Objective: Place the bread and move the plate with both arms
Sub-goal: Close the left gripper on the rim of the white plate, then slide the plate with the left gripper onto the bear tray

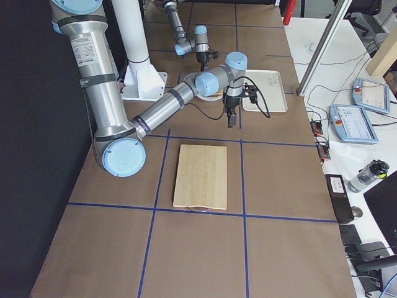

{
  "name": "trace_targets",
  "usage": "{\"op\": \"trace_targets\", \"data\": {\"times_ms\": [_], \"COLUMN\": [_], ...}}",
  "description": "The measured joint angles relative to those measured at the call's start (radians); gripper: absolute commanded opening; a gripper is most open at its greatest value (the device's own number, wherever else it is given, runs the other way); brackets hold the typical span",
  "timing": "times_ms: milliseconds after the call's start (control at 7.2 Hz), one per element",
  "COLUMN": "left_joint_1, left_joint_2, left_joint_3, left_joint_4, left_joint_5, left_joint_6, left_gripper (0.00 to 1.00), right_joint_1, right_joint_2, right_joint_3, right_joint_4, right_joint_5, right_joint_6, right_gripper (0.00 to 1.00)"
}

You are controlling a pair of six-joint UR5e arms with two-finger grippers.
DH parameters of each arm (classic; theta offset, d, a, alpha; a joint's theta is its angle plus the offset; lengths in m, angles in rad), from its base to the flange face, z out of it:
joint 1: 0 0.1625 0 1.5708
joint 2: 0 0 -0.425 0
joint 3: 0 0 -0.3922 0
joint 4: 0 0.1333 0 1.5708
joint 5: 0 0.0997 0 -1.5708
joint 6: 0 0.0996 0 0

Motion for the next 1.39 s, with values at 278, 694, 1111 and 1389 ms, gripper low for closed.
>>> {"op": "trace_targets", "data": {"times_ms": [278,694,1111,1389], "left_joint_1": [-0.003,-0.030,-0.073,-0.084], "left_joint_2": [-0.002,-0.010,-0.054,-0.106], "left_joint_3": [-0.020,-0.037,-0.024,0.058], "left_joint_4": [-0.013,-0.107,-0.169,-0.181], "left_joint_5": [-0.001,0.002,0.146,0.327], "left_joint_6": [-0.028,-0.131,-0.262,-0.318], "left_gripper": [0.00,0.00,0.00,0.00], "right_joint_1": [0.007,0.034,0.065,0.086], "right_joint_2": [-0.001,-0.027,-0.050,-0.055], "right_joint_3": [0.000,-0.001,-0.006,-0.015], "right_joint_4": [0.000,0.000,0.000,0.000], "right_joint_5": [0.001,0.002,0.003,0.011], "right_joint_6": [-0.006,-0.056,-0.092,-0.118], "right_gripper": [1.00,1.00,1.00,1.00]}}
